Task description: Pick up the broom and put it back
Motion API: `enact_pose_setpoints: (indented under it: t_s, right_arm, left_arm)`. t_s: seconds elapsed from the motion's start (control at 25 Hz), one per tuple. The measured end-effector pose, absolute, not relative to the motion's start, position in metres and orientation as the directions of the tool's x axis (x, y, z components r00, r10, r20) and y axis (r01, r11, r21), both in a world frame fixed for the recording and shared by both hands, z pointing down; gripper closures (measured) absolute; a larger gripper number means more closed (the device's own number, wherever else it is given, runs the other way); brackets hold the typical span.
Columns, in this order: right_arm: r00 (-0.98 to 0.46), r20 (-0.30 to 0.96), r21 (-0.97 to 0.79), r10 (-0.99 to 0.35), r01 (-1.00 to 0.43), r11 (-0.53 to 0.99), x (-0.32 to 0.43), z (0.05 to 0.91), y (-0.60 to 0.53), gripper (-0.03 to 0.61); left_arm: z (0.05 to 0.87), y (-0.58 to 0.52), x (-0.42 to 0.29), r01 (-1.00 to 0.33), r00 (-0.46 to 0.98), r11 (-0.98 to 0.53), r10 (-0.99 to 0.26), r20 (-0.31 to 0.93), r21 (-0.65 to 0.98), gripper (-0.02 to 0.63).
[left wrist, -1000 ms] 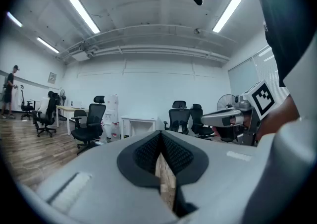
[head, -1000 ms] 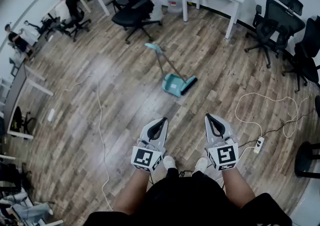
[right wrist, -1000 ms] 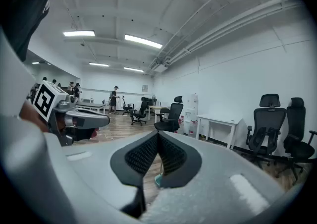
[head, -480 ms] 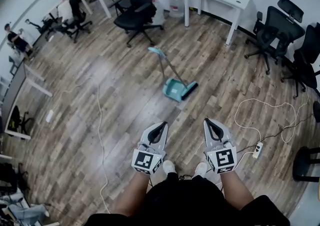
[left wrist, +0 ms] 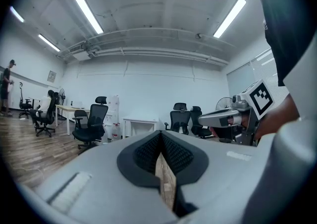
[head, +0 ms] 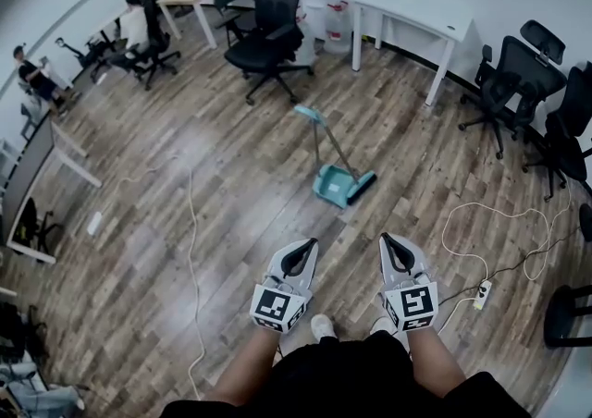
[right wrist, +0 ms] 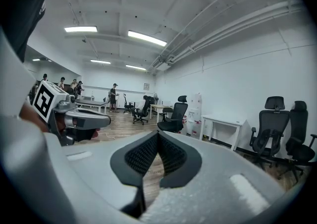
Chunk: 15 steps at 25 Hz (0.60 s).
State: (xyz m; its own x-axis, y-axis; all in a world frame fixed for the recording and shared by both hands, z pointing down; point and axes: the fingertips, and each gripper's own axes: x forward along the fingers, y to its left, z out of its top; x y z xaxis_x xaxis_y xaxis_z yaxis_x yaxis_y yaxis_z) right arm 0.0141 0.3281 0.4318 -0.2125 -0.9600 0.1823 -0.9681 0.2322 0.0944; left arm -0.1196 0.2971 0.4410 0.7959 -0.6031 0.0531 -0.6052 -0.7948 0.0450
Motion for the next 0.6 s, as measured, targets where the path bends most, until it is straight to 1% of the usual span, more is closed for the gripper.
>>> enact_pose_setpoints:
  t_s: [0.28, 0.6]
  right_arm:
    - [-0.222, 0.193, 0.117, -0.956, -0.962, 0.247, -0.009, 0.432, 0.311, 0.575]
    - [-0.21, 0.164, 0.125, -0.964, -0.965, 0.231, -0.005, 0.43, 0.274, 0.575]
  left_arm:
    - [0.44, 0.278, -0.143, -0.62, 0.785, -0.784, -0.618, 0.048, 0.045, 0.598]
    - [0.441, 0.248, -0.14, -0.614, 0.789, -0.788, -0.612, 0.054, 0.038, 0.598]
